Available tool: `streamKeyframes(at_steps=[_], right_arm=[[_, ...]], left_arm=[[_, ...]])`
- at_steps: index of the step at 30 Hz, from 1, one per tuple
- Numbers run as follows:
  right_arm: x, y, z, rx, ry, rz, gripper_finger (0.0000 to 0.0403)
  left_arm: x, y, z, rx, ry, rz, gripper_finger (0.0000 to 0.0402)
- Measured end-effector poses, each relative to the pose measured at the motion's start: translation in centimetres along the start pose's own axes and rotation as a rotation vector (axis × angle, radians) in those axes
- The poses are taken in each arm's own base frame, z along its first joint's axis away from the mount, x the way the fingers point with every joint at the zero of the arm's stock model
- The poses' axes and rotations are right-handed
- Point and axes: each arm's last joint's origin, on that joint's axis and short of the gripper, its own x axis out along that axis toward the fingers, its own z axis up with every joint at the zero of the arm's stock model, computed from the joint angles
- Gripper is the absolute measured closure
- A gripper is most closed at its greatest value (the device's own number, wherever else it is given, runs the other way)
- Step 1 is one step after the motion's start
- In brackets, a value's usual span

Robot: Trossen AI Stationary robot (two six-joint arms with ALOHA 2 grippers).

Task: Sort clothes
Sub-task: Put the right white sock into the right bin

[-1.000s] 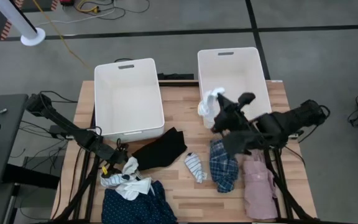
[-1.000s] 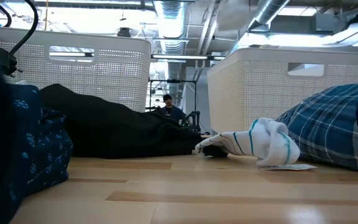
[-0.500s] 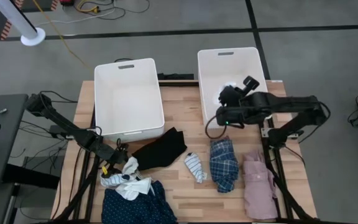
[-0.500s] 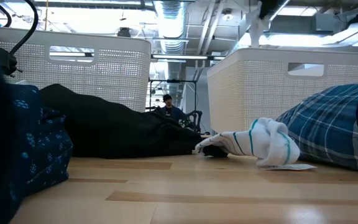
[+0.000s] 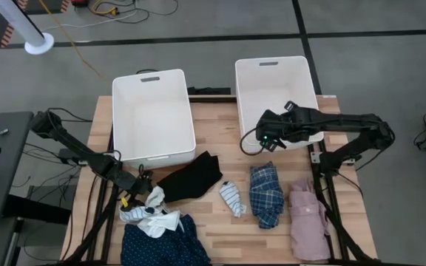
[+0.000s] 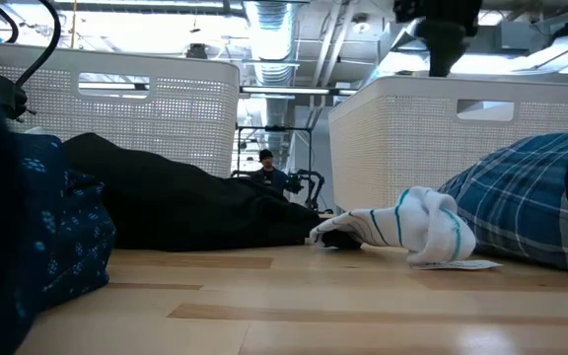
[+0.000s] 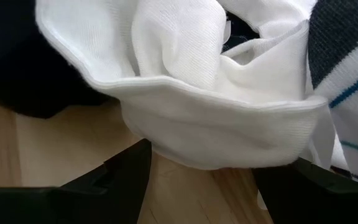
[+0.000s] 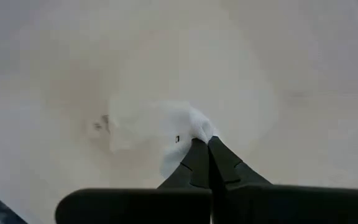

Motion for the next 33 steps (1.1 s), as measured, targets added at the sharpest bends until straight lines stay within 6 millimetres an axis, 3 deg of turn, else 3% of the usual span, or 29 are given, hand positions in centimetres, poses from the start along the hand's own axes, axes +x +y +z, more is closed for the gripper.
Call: streamKeyframes(at_steps=[4, 10, 21, 27, 33], right_arm=[[1.7, 0.3, -0.4, 0.01, 0.025, 0.087, 0.0403], [3.9, -0.2, -0.7, 0.032, 0.063, 0.084, 0.0403], [7.9, -1.2, 0.0, 0.187, 0.09, 0.385, 0.0403], [8.2, -1.4, 0.3, 0.203, 0.091, 0.527, 0.0392], [8.0, -1.1, -0.1, 0.174, 0.129, 0.553, 0.0344]], left_arm=[[0.0, 0.0, 0.0, 0.0, 0.0, 0.0, 0.0139], [0.0, 0.0, 0.0, 0.0, 0.0, 0.0, 0.0139], [0.0, 0.0, 0.0, 0.0, 0.0, 0.0, 0.0139], [0.0, 0.0, 0.0, 0.0, 0.0, 0.0, 0.0139], [0.0, 0.0, 0.0, 0.0, 0.0, 0.0, 0.0139]])
